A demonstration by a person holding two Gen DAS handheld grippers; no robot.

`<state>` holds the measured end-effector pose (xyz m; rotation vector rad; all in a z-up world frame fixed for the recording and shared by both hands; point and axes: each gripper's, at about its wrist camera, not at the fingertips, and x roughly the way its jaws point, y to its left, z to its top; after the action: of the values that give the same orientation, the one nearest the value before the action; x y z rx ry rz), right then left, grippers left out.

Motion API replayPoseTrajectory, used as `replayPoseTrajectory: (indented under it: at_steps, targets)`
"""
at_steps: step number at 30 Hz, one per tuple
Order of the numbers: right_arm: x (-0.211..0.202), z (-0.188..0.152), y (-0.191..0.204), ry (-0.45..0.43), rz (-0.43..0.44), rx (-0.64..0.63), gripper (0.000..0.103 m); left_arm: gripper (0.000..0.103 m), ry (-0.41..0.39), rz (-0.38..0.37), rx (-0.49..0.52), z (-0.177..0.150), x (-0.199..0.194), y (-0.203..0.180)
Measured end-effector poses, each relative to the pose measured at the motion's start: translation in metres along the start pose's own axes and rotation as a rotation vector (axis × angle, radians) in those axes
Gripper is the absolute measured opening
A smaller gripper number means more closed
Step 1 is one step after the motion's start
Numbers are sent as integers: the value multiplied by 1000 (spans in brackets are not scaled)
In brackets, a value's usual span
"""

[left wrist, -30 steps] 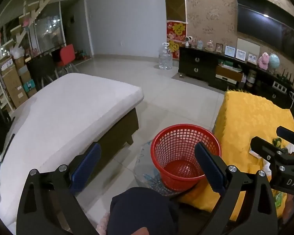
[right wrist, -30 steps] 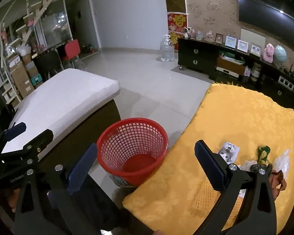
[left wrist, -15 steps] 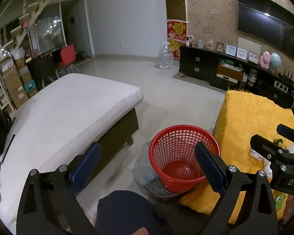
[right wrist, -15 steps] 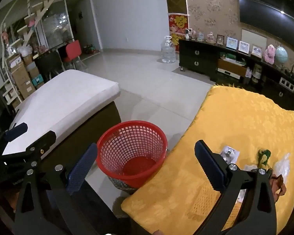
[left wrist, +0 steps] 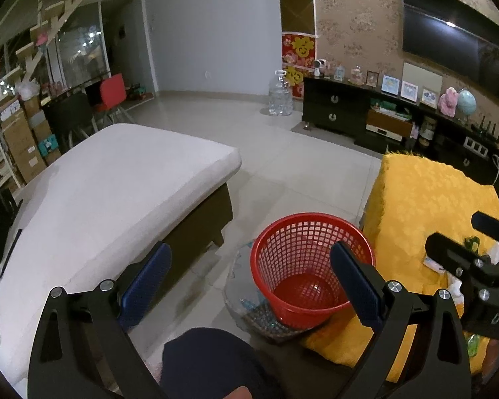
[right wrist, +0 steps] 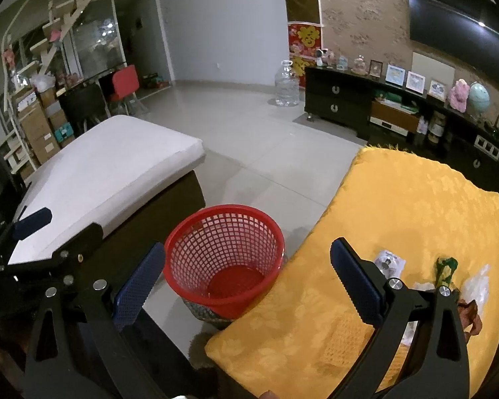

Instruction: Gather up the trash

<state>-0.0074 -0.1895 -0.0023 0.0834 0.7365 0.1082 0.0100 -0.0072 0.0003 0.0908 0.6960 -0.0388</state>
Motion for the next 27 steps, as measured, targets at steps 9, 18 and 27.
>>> replayPoseTrajectory:
  at_steps: [9,18,27]
  targets:
    - [1,-1,1,-2,-1,-5,97,93,12,-9,12,-1,2,-7]
    - [2,-5,-3,2,1,6,97,93,14,-6,21,0,3,-13]
    - [2,-5,-3,3,2,7,97,93,15,-7,23,-1,4,-15]
